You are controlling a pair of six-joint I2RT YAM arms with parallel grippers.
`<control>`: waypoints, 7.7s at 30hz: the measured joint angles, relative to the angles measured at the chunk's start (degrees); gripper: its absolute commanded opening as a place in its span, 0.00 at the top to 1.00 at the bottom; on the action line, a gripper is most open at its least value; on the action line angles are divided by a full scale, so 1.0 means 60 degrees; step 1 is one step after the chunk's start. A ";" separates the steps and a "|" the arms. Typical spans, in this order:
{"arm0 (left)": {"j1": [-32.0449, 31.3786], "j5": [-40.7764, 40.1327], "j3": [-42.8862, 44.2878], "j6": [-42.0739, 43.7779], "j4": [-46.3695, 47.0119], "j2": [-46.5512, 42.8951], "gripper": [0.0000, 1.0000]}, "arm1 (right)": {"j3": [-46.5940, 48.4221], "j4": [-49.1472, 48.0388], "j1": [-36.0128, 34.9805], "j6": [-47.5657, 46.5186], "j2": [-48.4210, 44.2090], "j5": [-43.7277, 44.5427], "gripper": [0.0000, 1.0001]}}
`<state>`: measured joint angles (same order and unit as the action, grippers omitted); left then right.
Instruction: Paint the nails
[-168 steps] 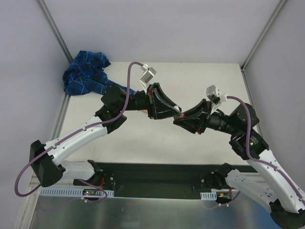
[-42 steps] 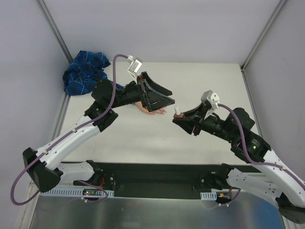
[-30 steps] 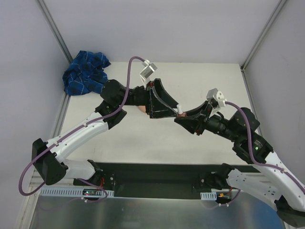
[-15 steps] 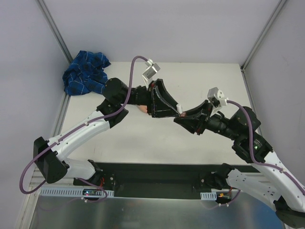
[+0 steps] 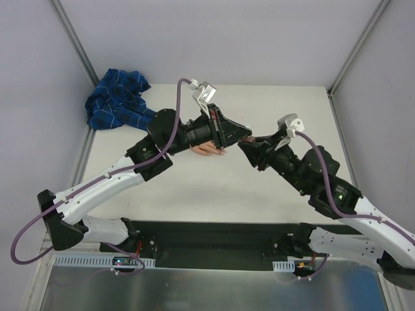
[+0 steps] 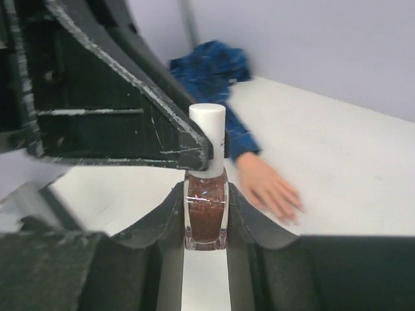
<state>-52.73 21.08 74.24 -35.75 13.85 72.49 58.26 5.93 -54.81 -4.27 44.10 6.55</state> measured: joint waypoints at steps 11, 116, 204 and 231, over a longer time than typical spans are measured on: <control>-0.0998 -0.4320 0.1111 0.0175 -0.2248 0.0532 1.00 | 0.0299 -0.0244 -0.1610 -0.1883 0.1268 0.4816 1.00; 0.0736 0.3512 -0.1064 -0.2011 0.2725 -0.0430 0.33 | 0.0594 0.2259 0.0608 -0.0503 -0.0812 -0.4688 1.00; -0.0073 0.2135 0.4018 0.2353 -0.6943 0.0994 0.41 | 0.2823 0.4561 0.0182 -0.2153 0.1035 -0.2575 1.00; -0.0069 0.1188 0.4481 0.2634 -0.7209 0.1075 0.62 | 0.2823 0.4554 0.0182 -0.2160 0.1027 -0.2637 1.00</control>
<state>-53.15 28.21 101.12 -19.94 -29.41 78.94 75.20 33.26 -53.71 -17.23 50.26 -9.28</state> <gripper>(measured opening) 0.387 0.276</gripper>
